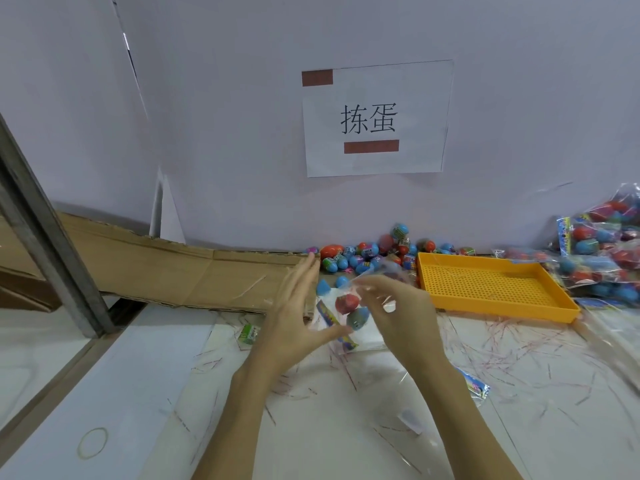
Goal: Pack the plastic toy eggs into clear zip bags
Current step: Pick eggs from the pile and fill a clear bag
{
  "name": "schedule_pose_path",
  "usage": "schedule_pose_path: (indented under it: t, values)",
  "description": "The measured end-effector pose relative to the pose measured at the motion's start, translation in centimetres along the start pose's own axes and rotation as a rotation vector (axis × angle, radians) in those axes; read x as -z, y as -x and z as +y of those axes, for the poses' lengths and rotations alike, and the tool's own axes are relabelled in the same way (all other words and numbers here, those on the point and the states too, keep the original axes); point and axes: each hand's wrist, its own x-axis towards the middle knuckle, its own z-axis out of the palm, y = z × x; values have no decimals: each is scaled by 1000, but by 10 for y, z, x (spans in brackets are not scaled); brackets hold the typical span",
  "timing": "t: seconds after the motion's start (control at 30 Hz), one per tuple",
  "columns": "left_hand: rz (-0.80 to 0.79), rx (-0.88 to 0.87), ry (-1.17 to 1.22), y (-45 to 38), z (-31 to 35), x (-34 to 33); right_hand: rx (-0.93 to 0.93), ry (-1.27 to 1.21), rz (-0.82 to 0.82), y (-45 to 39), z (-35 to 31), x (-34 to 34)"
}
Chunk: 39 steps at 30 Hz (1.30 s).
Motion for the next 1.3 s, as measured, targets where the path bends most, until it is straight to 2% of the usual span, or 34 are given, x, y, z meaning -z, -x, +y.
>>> schedule_pose_path:
  t: [0.07, 0.13, 0.2, 0.27, 0.4, 0.5, 0.63, 0.77, 0.83, 0.9, 0.97, 1.03, 1.2, 1.3]
  values:
    - [-45, 3, -33, -1, -1, -9, 91, 11, -101, 4, -4, -6]
    - [-74, 106, -11, -2, 0, -12, 161, -8, -221, 8, -12, -13]
    - [-71, 184, 172, -4, 0, -10, 240, -4, -267, 10, -17, -18]
    - [-40, 202, 290, -3, -3, -6, 267, -5, -242, 12, -20, -20]
    - [55, 100, -4, 0, 2, 0, 267, -9, -166, 12, -20, -18]
    - [123, 67, -28, 1, 4, 2, 278, -2, -76, 11, -17, -17]
    - [248, 201, -31, 0, -1, 2, 246, -174, 82, 10, -22, -17]
    - [332, 377, 232, -2, -8, 0, 75, -247, 157, 7, -23, -20]
    - [353, 394, 312, -2, -11, 2, -69, -154, 69, 1, -18, -28]
    - [347, 365, 345, -1, -12, 4, -177, -12, -100, -11, -11, -37]
    - [317, 387, 346, -1, -11, 5, -223, 147, -295, -31, -4, -48]
    - [285, 417, 337, -1, -10, 4, -216, 268, -403, -53, 3, -57]
    - [218, 422, 346, -2, -13, 3, -48, 576, -481, -90, 42, -66]
    - [186, 413, 314, -3, -15, 3, -15, 663, -471, -91, 63, -68]
